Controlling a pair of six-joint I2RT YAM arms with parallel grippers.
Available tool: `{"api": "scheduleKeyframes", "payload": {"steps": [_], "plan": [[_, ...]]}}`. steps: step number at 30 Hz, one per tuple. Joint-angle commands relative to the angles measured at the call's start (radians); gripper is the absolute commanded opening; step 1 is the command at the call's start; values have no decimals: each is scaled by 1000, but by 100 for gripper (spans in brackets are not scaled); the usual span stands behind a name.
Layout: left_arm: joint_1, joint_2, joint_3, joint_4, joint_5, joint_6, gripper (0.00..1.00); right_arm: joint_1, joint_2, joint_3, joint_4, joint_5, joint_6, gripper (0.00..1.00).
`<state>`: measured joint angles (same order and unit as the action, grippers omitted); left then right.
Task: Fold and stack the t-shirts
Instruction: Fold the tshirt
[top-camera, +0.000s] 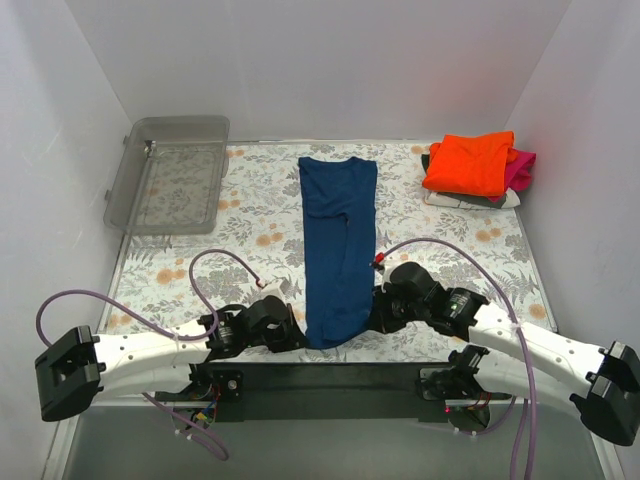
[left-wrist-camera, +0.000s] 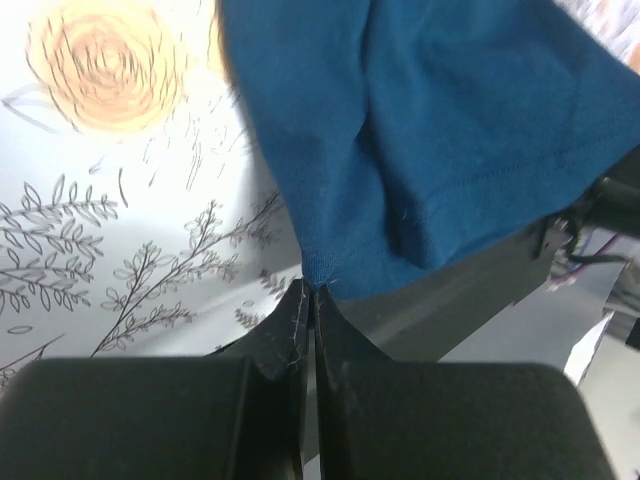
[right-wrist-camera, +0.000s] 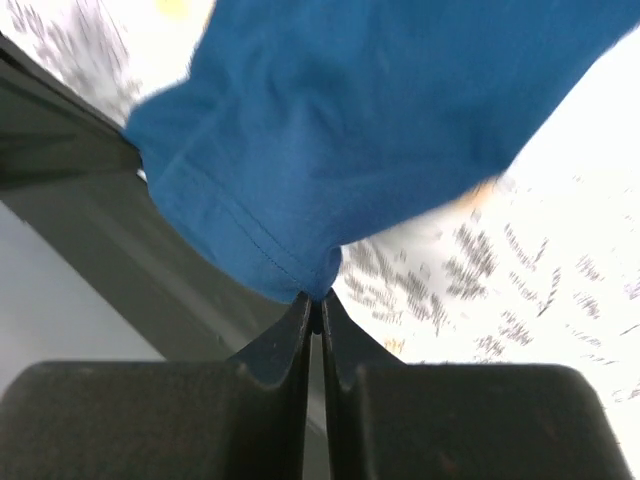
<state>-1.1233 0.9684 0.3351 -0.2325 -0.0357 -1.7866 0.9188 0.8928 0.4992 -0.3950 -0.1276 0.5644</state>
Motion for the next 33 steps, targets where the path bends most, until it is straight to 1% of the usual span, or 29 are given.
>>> {"api": "scheduleKeyframes", "payload": {"steps": [1, 4, 6, 7, 9, 10, 11, 13, 17, 18, 21, 22, 25, 26, 33], "plan": [[-1, -14, 60, 13, -122, -11, 0, 5, 26, 79, -4, 98, -41, 1], [17, 33, 90, 94, -142, 36, 0, 3, 89, 125, -2, 123, -73, 1], [46, 71, 107, 116, -157, 67, 0, 0, 133, 156, 7, 189, -101, 1], [87, 81, 111, 148, -156, 105, 0, -4, 147, 162, 13, 203, -109, 1], [135, 102, 119, 198, -132, 147, 0, -24, 187, 173, 39, 227, -141, 1], [192, 122, 123, 263, -113, 183, 0, -32, 201, 183, 51, 232, -161, 1], [221, 122, 130, 287, -95, 205, 0, -41, 218, 188, 64, 230, -172, 1], [279, 176, 151, 352, -58, 243, 0, -73, 270, 212, 103, 229, -195, 1], [338, 314, 249, 403, -10, 343, 0, -127, 366, 291, 145, 224, -265, 1], [352, 370, 281, 410, -4, 354, 0, -153, 403, 311, 156, 224, -279, 1], [424, 453, 332, 440, 25, 380, 0, -208, 472, 378, 173, 214, -317, 1], [456, 469, 343, 449, 31, 388, 0, -221, 489, 393, 176, 207, -327, 1], [502, 509, 386, 469, 34, 415, 0, -262, 554, 462, 182, 197, -356, 1], [513, 519, 401, 467, 65, 420, 0, -271, 570, 479, 183, 189, -368, 1], [585, 671, 515, 496, 117, 447, 0, -350, 715, 633, 186, 168, -408, 1]]}}
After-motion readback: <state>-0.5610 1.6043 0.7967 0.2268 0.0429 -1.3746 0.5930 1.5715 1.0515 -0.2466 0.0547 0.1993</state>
